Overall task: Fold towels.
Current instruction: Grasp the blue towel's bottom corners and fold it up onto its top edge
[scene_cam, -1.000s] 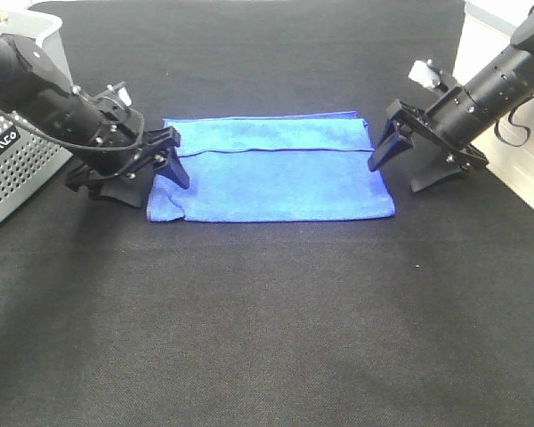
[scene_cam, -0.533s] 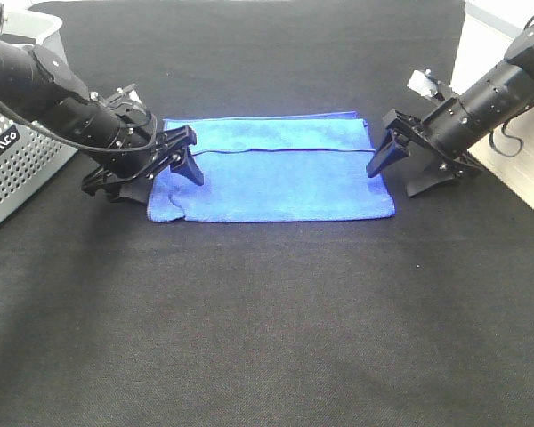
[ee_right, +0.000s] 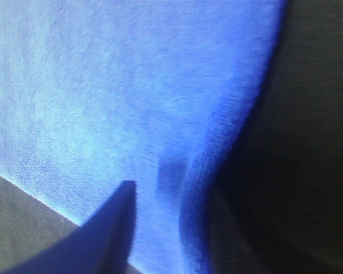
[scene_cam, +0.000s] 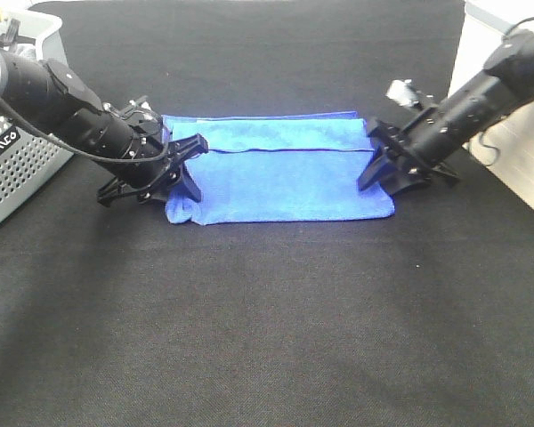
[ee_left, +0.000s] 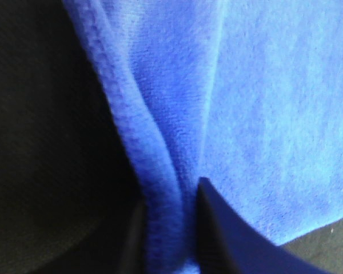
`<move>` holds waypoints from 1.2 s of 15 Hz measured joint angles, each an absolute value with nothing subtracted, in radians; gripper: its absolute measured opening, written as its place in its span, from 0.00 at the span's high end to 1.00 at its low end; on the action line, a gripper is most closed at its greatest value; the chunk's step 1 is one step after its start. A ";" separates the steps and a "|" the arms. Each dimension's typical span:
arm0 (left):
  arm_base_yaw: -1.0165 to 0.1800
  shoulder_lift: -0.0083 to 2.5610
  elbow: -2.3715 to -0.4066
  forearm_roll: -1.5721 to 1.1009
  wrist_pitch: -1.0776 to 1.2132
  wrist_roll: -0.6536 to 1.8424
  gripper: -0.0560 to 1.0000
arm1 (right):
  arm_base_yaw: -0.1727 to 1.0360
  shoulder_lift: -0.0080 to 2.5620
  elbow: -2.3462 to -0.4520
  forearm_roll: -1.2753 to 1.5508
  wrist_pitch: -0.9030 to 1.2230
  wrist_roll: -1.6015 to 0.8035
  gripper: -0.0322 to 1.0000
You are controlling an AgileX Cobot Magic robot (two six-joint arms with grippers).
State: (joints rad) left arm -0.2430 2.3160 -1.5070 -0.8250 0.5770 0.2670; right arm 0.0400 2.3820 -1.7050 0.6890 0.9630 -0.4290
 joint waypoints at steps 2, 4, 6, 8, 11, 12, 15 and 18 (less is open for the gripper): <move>-0.243 2.317 -1.507 -0.816 0.589 0.268 0.81 | 0.045 2.384 -1.705 0.686 0.962 -0.407 0.70; -0.243 2.316 -1.507 -0.781 0.618 0.266 0.92 | 0.045 2.385 -1.704 0.644 0.967 -0.360 0.97; -0.244 2.299 -1.499 -0.748 0.664 0.266 0.92 | 0.044 2.381 -1.695 0.647 1.018 -0.355 0.97; -0.244 2.234 -1.388 -0.725 0.674 0.266 0.92 | 0.044 2.310 -1.561 0.655 1.011 -0.357 0.97; -0.251 2.124 -1.192 -0.708 0.670 0.283 0.92 | 0.046 2.172 -1.325 0.665 0.979 -0.386 0.97; -0.254 2.093 -1.142 -0.702 0.677 0.296 0.92 | 0.048 2.136 -1.255 0.666 0.957 -0.387 0.97; -0.255 2.033 -1.105 -0.701 0.697 0.302 0.92 | 0.051 2.072 -1.170 0.666 0.934 -0.402 0.97; -0.242 2.025 -1.166 -0.686 0.700 0.222 0.92 | 0.051 2.065 -1.265 0.666 0.931 -0.401 0.97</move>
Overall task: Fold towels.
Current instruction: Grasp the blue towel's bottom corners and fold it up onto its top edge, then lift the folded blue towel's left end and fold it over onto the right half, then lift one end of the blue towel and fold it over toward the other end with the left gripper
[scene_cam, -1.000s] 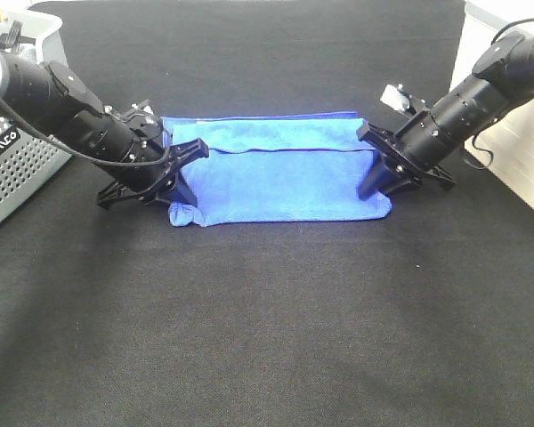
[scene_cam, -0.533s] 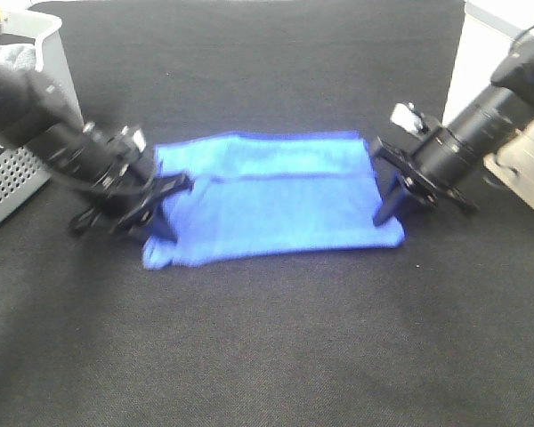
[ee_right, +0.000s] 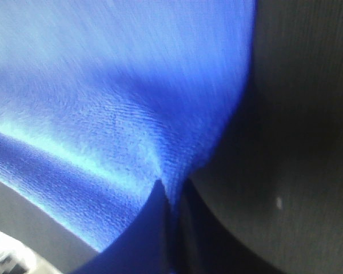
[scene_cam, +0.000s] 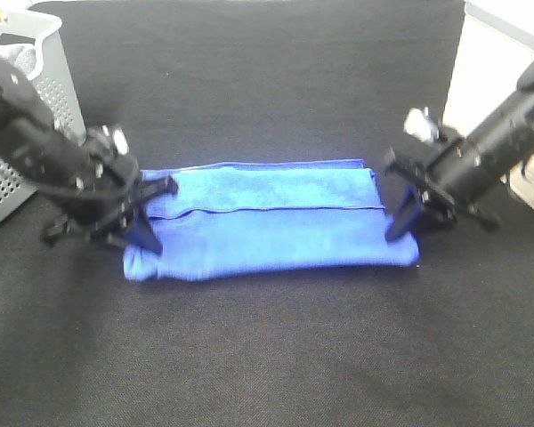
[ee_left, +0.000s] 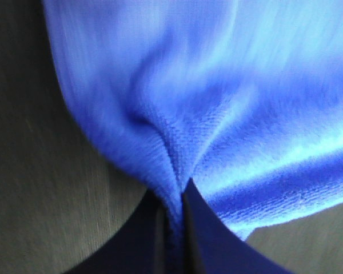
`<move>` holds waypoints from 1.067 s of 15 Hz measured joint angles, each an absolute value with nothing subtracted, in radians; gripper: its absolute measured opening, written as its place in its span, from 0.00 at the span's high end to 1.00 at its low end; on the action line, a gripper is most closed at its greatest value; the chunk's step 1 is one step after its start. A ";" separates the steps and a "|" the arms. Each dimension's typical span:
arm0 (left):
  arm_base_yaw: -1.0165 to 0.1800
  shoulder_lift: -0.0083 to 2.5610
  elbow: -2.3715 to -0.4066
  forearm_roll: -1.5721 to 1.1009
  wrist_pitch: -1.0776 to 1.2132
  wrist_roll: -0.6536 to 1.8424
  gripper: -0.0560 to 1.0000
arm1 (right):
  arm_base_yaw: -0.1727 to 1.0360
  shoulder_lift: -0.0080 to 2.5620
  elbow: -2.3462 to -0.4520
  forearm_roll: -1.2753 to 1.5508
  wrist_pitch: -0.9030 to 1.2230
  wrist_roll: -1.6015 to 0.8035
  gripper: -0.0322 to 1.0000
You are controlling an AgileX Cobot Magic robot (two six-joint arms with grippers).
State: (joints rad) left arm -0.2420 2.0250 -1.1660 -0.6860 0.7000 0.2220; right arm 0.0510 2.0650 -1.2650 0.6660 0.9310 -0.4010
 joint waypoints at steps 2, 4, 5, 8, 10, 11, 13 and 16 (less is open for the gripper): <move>-0.206 2.026 -1.252 -0.678 0.700 0.190 0.92 | 0.051 2.065 -1.341 0.664 0.930 -0.391 0.97; -0.164 2.058 -1.372 -0.679 0.702 0.179 0.92 | 0.051 2.105 -1.512 0.660 0.932 -0.347 0.97; -0.164 2.058 -1.372 -0.679 0.702 0.179 0.92 | 0.051 2.105 -1.512 0.660 0.932 -0.347 0.97; -0.160 2.189 -1.568 -0.678 0.702 0.178 0.92 | 0.051 2.234 -1.708 0.624 0.935 -0.306 0.97; -0.160 2.266 -1.647 -0.676 0.702 0.178 0.91 | 0.051 2.294 -1.756 0.607 0.935 -0.289 0.97; -0.160 2.297 -1.670 -0.676 0.703 0.178 0.90 | 0.051 2.318 -1.762 0.602 0.935 -0.281 0.97; -0.159 2.343 -1.679 -0.675 0.706 0.180 0.64 | 0.051 2.350 -1.762 0.592 0.937 -0.278 0.75; -0.157 2.344 -1.685 -0.679 0.706 0.215 0.18 | 0.050 2.349 -1.767 0.592 0.946 -0.278 0.26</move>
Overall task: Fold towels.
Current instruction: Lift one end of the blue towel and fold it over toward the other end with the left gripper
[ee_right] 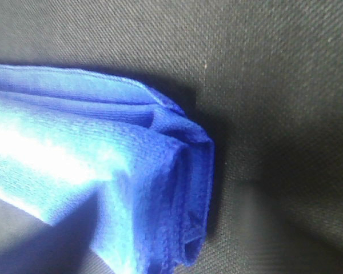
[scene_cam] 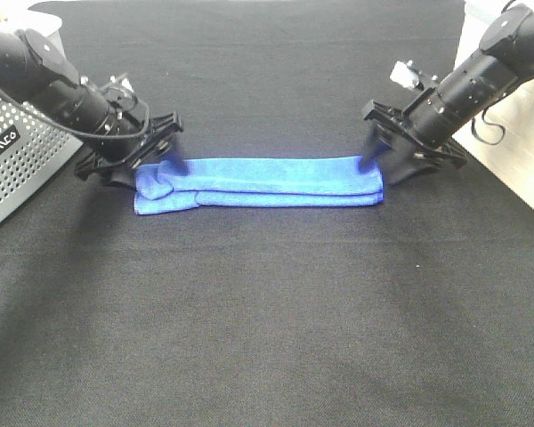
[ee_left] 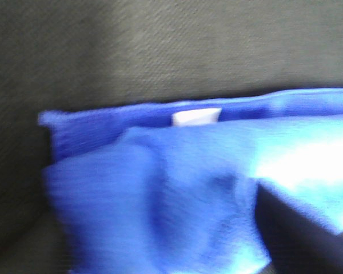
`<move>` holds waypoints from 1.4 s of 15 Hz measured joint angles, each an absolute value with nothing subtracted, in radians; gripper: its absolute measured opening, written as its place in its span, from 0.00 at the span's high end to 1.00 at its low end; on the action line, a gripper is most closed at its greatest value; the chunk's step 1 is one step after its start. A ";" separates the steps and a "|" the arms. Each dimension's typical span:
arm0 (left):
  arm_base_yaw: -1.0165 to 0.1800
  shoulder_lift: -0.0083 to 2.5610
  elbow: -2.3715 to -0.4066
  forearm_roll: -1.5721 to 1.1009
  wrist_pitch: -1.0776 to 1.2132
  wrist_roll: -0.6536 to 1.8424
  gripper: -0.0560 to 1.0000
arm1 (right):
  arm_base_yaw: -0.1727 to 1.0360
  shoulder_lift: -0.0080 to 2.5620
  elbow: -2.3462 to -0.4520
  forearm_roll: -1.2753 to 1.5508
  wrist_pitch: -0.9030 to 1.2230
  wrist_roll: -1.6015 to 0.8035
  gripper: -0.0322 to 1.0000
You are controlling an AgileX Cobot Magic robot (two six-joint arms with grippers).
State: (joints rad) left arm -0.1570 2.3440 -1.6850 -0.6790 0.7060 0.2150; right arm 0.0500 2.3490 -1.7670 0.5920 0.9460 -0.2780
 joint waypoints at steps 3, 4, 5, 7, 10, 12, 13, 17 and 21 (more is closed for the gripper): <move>-0.156 2.317 -1.685 -0.635 0.702 0.217 0.12 | 0.050 2.312 -1.767 0.583 0.985 -0.277 0.16; -0.156 2.291 -1.685 -0.577 0.701 0.196 0.11 | 0.050 2.290 -1.771 0.561 0.996 -0.269 0.16; -0.156 2.281 -1.685 -0.529 0.701 0.162 0.11 | 0.050 2.286 -1.771 0.549 0.999 -0.259 0.16; -0.156 2.282 -1.684 -0.428 0.707 0.068 0.11 | 0.050 2.285 -1.771 0.535 1.006 -0.249 0.16; -0.153 2.283 -1.683 -0.403 0.711 0.026 0.11 | 0.050 2.284 -1.771 0.533 1.008 -0.248 0.16; -0.153 2.306 -1.683 -0.430 0.714 0.025 0.11 | 0.050 2.284 -1.771 0.533 0.994 -0.248 0.16; -0.153 2.325 -1.683 -0.462 0.714 0.033 0.12 | 0.050 2.284 -1.771 0.533 0.988 -0.248 0.16; -0.195 2.349 -1.687 -0.559 0.678 0.111 0.19 | 0.050 2.284 -1.771 0.534 0.970 -0.248 0.16; -0.192 2.366 -1.686 -0.572 0.686 0.051 0.86 | 0.050 2.284 -1.771 0.534 0.970 -0.248 0.16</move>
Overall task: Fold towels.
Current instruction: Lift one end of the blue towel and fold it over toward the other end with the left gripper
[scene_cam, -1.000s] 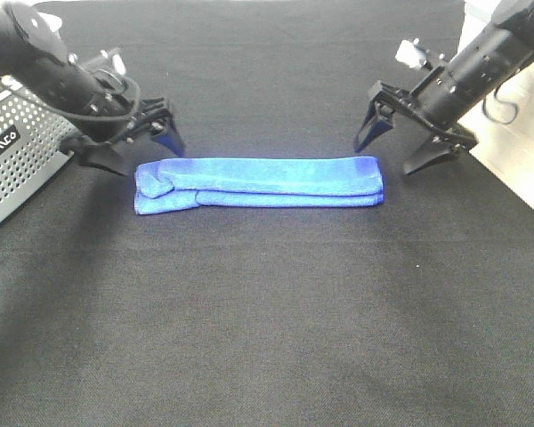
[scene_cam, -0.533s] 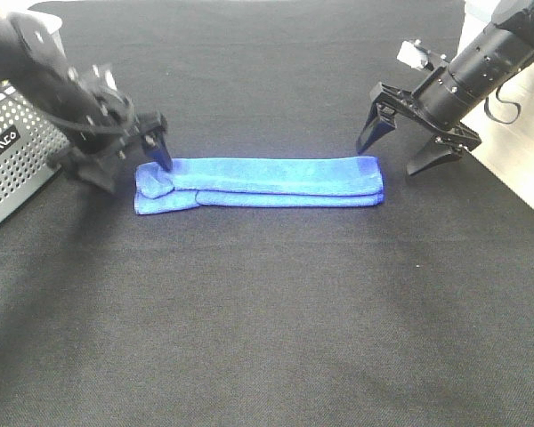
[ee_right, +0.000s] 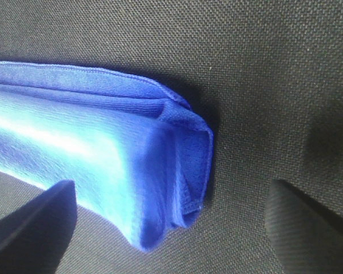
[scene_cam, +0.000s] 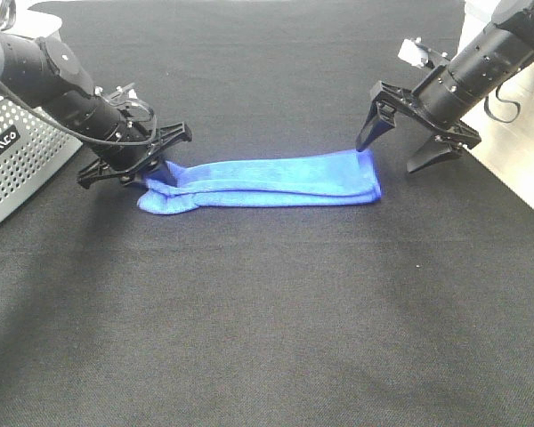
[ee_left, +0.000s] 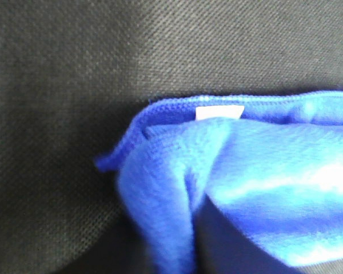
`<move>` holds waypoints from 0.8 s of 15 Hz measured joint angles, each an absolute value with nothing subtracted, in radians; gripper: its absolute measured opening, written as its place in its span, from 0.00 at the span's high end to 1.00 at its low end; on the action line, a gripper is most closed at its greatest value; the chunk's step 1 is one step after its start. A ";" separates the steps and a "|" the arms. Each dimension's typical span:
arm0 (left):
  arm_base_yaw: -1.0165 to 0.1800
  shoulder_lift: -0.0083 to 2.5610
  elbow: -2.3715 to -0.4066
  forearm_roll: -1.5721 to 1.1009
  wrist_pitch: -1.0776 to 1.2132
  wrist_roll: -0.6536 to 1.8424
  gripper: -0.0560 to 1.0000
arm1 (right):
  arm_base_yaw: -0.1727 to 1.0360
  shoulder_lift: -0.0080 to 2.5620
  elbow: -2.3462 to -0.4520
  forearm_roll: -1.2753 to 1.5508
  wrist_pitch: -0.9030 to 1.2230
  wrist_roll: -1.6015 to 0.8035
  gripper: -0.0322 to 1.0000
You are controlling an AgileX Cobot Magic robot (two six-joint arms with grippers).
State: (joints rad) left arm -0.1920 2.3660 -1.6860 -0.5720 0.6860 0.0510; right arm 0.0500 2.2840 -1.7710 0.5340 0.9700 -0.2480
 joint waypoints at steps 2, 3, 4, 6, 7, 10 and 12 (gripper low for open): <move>-0.191 2.361 -1.686 -0.561 0.697 0.050 0.86 | 0.050 2.284 -1.771 0.534 0.970 -0.248 0.16; -0.186 2.350 -1.686 -0.511 0.726 0.042 0.86 | 0.050 2.284 -1.771 0.534 0.970 -0.248 0.16; -0.181 2.321 -1.685 -0.398 0.767 0.000 0.86 | 0.050 2.284 -1.771 0.534 0.972 -0.248 0.16; -0.180 2.244 -1.685 -0.200 0.807 -0.082 0.86 | 0.050 2.284 -1.771 0.534 0.978 -0.248 0.16; -0.180 2.205 -1.685 -0.135 0.825 -0.119 0.86 | 0.050 2.284 -1.771 0.534 0.988 -0.248 0.16; -0.184 2.117 -1.685 -0.132 0.866 -0.149 0.86 | 0.050 2.284 -1.771 0.537 1.009 -0.248 0.16; -0.218 2.106 -1.685 -0.229 0.883 -0.150 0.86 | 0.050 2.284 -1.771 0.540 1.022 -0.248 0.16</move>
State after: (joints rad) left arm -0.2180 2.1060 -1.6850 -0.2290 0.8830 -0.1500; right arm 0.0500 2.2840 -1.7710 0.5400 1.0220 -0.2480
